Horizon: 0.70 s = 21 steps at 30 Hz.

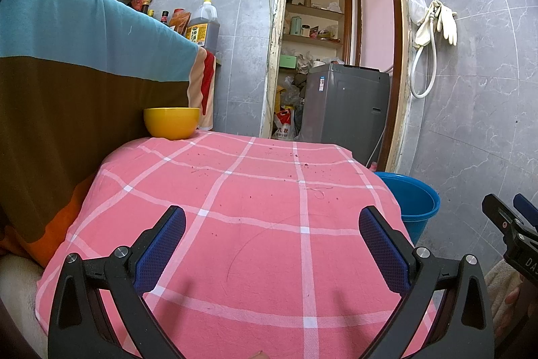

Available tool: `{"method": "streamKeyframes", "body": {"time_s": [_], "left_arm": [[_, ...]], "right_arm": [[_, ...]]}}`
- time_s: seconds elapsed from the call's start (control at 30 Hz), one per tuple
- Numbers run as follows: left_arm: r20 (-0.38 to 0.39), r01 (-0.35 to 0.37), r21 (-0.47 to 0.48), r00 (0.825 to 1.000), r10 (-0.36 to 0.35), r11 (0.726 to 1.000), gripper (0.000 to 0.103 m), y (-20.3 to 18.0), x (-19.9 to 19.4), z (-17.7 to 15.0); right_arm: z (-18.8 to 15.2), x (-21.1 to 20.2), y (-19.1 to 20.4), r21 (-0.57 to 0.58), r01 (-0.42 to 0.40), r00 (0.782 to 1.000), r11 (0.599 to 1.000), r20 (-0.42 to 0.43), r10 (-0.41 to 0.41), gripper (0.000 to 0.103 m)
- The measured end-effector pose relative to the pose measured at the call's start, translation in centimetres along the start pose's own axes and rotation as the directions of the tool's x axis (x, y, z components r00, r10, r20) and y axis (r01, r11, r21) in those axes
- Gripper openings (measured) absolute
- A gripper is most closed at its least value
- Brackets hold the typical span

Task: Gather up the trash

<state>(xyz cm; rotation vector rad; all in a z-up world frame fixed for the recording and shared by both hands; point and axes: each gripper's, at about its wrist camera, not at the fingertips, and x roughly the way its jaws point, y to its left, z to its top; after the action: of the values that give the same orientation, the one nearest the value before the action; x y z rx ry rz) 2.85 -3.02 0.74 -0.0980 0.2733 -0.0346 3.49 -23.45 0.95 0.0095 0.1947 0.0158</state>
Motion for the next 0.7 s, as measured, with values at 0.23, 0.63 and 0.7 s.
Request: {"method": "streamKeyframes", "body": {"time_s": [0.23, 0.63, 0.7], "left_arm": [[-0.008, -0.001, -0.003, 1.0, 0.001, 1.0, 0.101, 0.31, 0.22, 0.04], [0.018, -0.022, -0.003, 1.0, 0.022, 1.0, 0.101, 0.47, -0.55, -0.45], [0.017, -0.023, 0.0, 1.0, 0.023, 1.0, 0.101, 0.45, -0.54, -0.49]], "right_arm": [[0.01, -0.02, 0.04, 0.0, 0.0, 1.0, 1.0, 0.0, 0.0, 0.103], [0.06, 0.02, 0.08, 0.001, 0.001, 1.0, 1.0, -0.001, -0.001, 0.103], [0.04, 0.03, 0.17, 0.001, 0.002, 1.0, 1.0, -0.002, -0.002, 0.103]]}}
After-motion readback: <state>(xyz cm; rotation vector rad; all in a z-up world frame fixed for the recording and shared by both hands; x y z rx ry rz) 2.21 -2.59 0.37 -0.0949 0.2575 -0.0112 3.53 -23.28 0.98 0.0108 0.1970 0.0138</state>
